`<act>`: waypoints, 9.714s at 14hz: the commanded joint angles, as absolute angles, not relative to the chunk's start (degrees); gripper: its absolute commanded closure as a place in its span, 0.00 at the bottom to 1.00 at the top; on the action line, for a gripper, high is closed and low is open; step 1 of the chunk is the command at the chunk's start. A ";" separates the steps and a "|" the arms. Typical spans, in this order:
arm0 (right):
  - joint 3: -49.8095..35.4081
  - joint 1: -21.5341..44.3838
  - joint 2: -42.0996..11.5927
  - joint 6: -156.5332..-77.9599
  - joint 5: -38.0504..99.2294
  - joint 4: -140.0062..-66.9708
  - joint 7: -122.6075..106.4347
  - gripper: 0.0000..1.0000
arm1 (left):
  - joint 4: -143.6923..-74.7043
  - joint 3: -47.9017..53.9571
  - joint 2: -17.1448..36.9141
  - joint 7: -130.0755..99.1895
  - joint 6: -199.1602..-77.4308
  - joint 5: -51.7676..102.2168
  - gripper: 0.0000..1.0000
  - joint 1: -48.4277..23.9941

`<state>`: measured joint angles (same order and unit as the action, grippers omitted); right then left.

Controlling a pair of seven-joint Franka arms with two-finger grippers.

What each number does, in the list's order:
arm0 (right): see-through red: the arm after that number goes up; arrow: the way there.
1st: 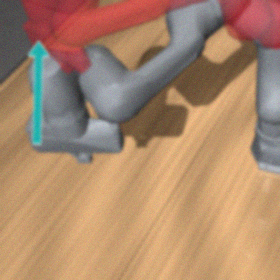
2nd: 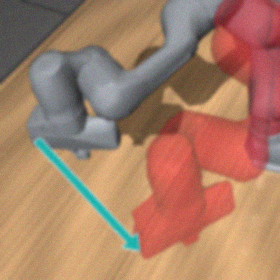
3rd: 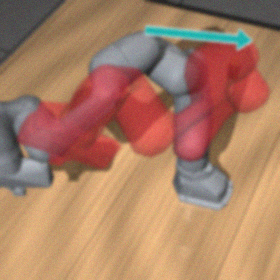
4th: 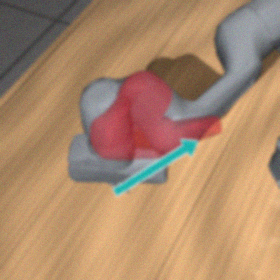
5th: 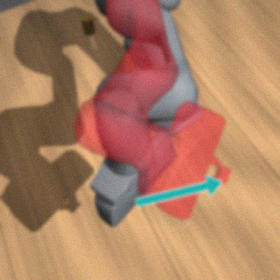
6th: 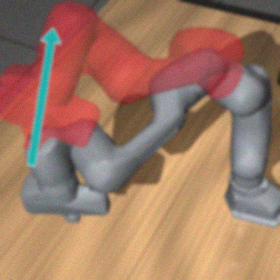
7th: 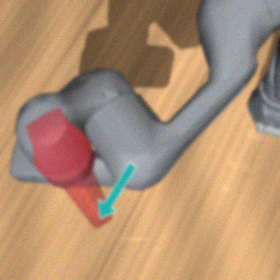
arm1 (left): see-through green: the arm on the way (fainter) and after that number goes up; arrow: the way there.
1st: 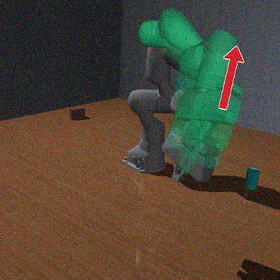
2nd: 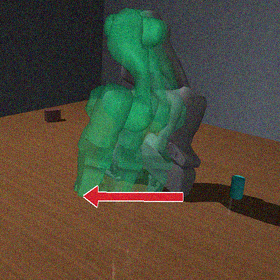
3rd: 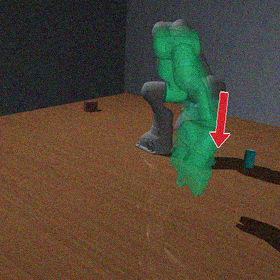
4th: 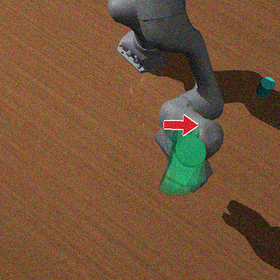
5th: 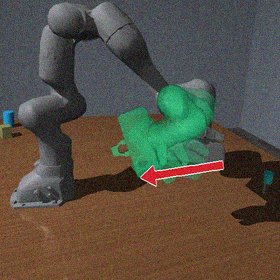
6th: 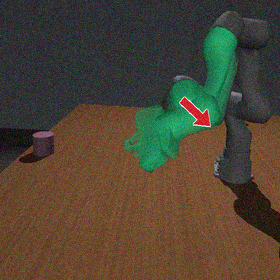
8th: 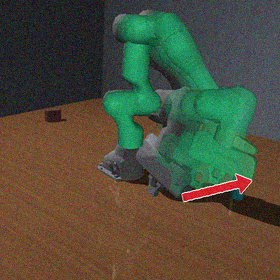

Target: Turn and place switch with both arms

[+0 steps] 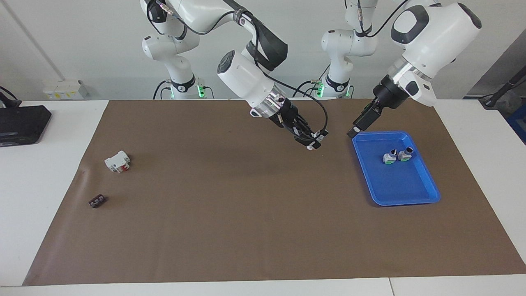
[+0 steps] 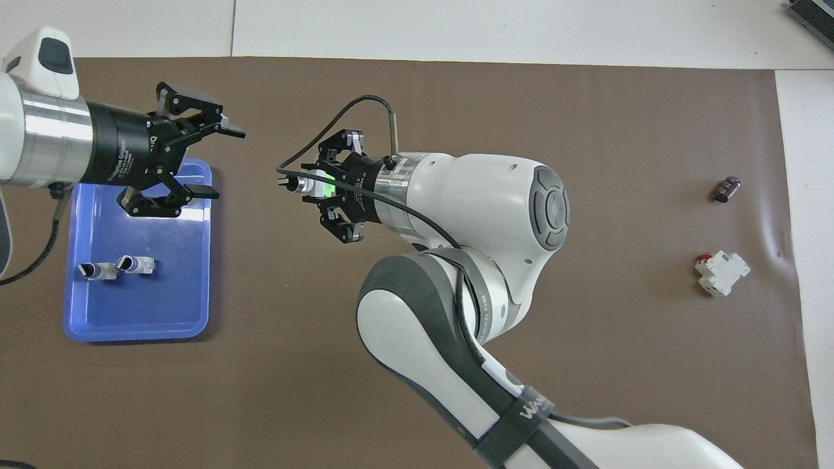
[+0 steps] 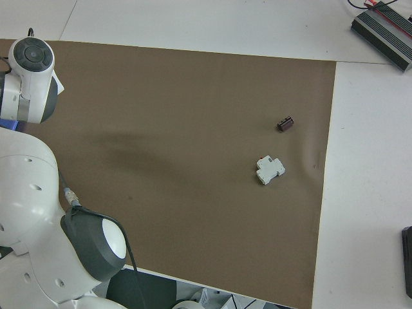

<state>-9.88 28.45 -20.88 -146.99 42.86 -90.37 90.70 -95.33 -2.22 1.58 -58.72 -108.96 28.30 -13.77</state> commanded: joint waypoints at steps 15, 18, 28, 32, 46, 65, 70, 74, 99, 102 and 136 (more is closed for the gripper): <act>-9.84 28.74 -21.01 -147.92 41.66 -90.70 91.58 1.00 | -103.71 -2.72 -2.20 -88.85 -118.56 29.09 0.50 -19.69; -9.84 28.74 -21.01 -147.92 41.66 -90.70 91.58 1.00 | -105.11 -2.72 -2.72 -92.10 -119.96 29.00 0.54 -19.69; -9.84 28.74 -21.01 -147.92 41.66 -90.70 91.49 1.00 | -107.40 -2.64 -3.78 -95.10 -122.52 29.00 0.71 -20.48; -9.84 28.74 -21.01 -147.92 41.66 -90.70 91.49 1.00 | -107.40 -2.72 -3.78 -94.31 -122.43 28.92 0.93 -21.44; -9.84 28.74 -21.01 -147.92 41.66 -90.79 91.49 1.00 | -107.40 -2.55 -3.52 -70.88 -125.94 32.77 1.00 -21.71; -9.76 28.65 -21.01 -148.01 41.57 -90.97 91.41 1.00 | -107.67 -2.46 -4.57 -2.40 -117.26 36.39 1.00 -22.50; -9.76 28.65 -21.01 -148.01 41.57 -90.97 91.23 1.00 | -108.02 -2.64 -5.10 5.18 -112.77 36.30 1.00 -22.15; -9.76 28.65 -21.01 -148.01 41.57 -90.97 91.32 1.00 | -107.93 -2.72 -5.36 6.24 -110.92 36.30 1.00 -21.45; -9.32 24.01 -13.56 -141.96 32.71 -98.24 84.14 0.02 | -108.19 -2.99 -4.92 5.89 -111.44 26.29 1.00 -11.35; -9.32 18.39 -6.52 -137.92 31.38 -104.22 71.42 0.01 | -108.37 -2.99 -4.92 6.06 -111.09 21.82 1.00 -8.62; 6.33 5.72 1.41 -86.33 -2.90 -89.39 6.33 0.00 | -120.16 -2.90 1.57 5.63 -122.71 4.22 0.43 -0.79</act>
